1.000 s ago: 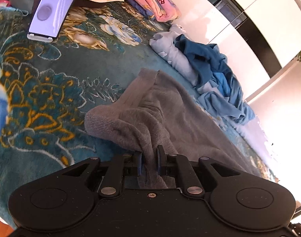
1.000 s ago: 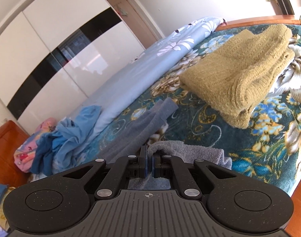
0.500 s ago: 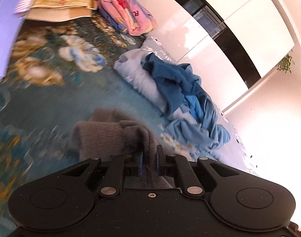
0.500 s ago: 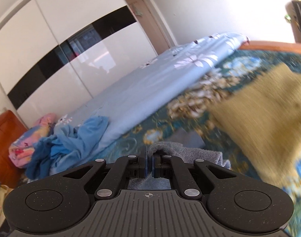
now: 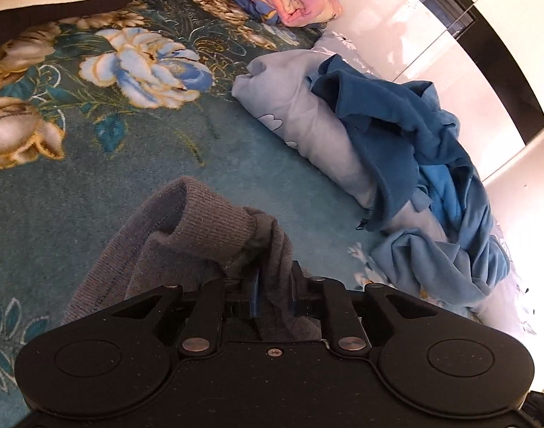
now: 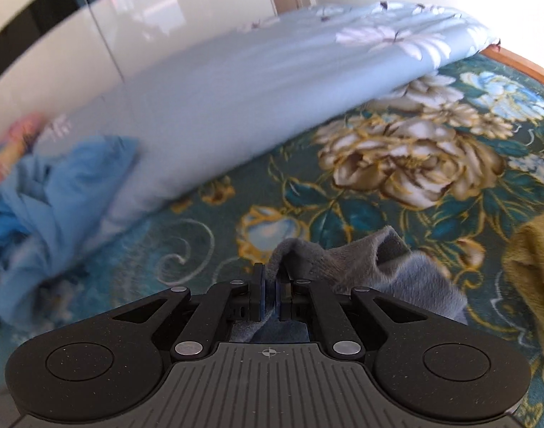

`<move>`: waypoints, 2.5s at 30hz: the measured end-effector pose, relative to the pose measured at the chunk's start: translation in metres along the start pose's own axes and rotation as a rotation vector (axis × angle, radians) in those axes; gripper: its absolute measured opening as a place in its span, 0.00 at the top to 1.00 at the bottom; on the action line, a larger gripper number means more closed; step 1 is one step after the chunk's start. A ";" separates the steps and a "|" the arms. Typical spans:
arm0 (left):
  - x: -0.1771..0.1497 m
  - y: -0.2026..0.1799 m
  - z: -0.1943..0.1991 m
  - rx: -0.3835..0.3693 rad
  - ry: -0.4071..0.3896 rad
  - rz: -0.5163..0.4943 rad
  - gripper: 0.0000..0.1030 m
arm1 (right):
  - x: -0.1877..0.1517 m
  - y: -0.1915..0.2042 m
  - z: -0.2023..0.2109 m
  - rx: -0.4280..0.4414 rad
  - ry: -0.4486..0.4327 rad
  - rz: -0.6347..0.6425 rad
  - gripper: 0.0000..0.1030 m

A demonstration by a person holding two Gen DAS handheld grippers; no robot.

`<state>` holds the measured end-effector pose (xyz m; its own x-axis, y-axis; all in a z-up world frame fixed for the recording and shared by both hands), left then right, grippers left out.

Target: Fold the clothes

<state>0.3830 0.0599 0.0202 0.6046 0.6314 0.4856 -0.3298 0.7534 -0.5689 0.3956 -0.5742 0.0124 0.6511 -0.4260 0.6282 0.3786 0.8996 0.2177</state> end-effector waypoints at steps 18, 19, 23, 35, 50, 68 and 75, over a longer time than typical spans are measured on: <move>-0.072 0.072 0.067 -0.068 -0.031 0.184 0.39 | -0.090 -0.069 0.088 0.195 -0.125 -0.208 0.29; -0.074 0.072 0.063 -0.074 -0.024 0.204 0.39 | -0.093 -0.071 0.083 0.207 -0.117 -0.229 0.29; -0.078 0.070 0.049 -0.097 -0.021 0.278 0.40 | -0.105 -0.076 0.064 0.249 -0.086 -0.311 0.29; -0.079 0.058 0.029 -0.062 -0.157 0.313 0.52 | -0.091 -0.064 0.014 0.235 -0.153 -0.390 0.63; -0.054 0.058 0.100 -0.107 -0.288 0.323 0.91 | -0.092 -0.034 0.096 0.286 -0.238 -0.289 0.91; -0.076 0.147 0.152 -0.016 -0.151 0.272 0.80 | -0.173 -0.052 0.144 0.245 -0.124 -0.289 0.85; -0.070 0.141 0.182 0.029 -0.176 0.064 0.69 | -0.188 -0.072 0.169 0.203 -0.172 -0.272 0.66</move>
<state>0.1621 0.1557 0.0272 0.4469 0.6984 0.5591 -0.3857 0.7143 -0.5840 0.1349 -0.5422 0.0046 0.4183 -0.6451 0.6394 0.3735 0.7638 0.5264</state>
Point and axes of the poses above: each gripper's, at about its wrist camera, not at the fingertips, and z roughly against the way its jaws point, y to its left, x to its top, the point moved 2 cm from there along -z, roughly the way its jaws point, and after that the axes turned 4 degrees about z, right-handed, at the moved point
